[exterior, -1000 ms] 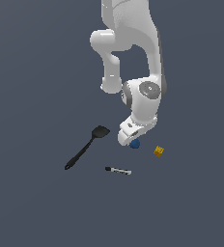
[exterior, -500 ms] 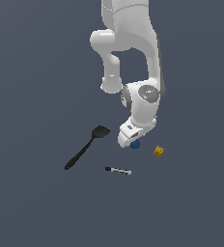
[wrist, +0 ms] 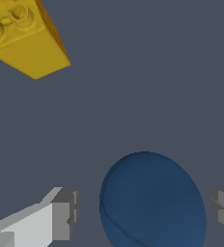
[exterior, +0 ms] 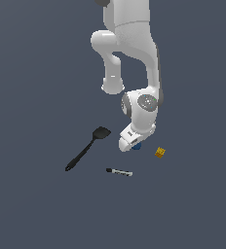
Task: Pick up a designated object from a clutter of objects.
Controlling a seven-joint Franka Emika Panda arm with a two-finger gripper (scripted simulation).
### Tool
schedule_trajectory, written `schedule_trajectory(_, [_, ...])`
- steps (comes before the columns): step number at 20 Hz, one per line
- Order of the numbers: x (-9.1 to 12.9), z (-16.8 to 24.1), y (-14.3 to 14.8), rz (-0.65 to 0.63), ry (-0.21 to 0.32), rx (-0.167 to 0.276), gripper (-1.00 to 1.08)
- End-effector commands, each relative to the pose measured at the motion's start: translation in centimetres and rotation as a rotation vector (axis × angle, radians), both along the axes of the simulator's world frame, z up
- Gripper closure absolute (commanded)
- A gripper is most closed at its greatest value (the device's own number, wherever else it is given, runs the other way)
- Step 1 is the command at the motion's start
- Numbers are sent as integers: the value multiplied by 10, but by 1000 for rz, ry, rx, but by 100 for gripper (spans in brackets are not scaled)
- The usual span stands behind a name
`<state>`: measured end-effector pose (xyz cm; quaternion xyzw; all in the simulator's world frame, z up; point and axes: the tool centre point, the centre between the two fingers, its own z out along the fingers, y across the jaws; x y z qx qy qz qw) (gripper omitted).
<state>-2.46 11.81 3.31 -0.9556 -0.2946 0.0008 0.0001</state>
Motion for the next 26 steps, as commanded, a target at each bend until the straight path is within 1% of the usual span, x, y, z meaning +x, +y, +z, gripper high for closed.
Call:
schedule_trajectory(1, [1,-2,0,0,-1,0,-92])
schedule_trajectory(2, [1,-2,0,0,-1,0,108])
schedule_trajectory(16, [0,2,-2,0,-2,0,108])
schedule_trajectory(21, [-3,16,-8,0,-2,-1,108])
schedule_trajectory(26, [-8,41,-19,0,-2,-1,108])
